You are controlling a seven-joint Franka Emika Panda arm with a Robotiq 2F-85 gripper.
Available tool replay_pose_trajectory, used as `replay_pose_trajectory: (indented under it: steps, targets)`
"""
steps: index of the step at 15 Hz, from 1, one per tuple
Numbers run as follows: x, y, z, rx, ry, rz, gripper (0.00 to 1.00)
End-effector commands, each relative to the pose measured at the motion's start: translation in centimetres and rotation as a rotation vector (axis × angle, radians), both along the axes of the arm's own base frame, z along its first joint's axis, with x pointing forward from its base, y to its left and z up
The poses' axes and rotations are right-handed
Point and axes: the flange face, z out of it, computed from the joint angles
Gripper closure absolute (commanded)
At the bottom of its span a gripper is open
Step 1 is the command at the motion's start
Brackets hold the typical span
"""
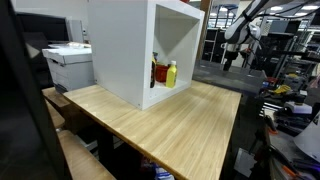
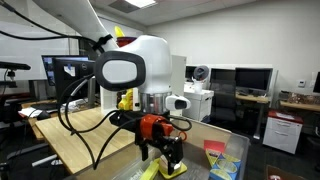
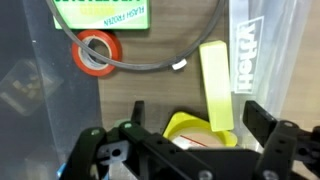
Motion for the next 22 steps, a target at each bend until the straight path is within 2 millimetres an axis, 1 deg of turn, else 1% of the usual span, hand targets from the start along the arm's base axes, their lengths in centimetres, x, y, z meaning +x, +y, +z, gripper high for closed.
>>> replay_pose_trajectory:
  steps: [1, 11, 22]
  targets:
    - [-1.5, 0.8, 0.1, 0.005, 0.015, 0.062, 0.0]
    - [-2.6, 0.7, -0.9, 0.023, 0.055, 0.095, 0.0]
    - [-2.6, 0.0, -1.9, 0.046, 0.072, 0.079, 0.0]
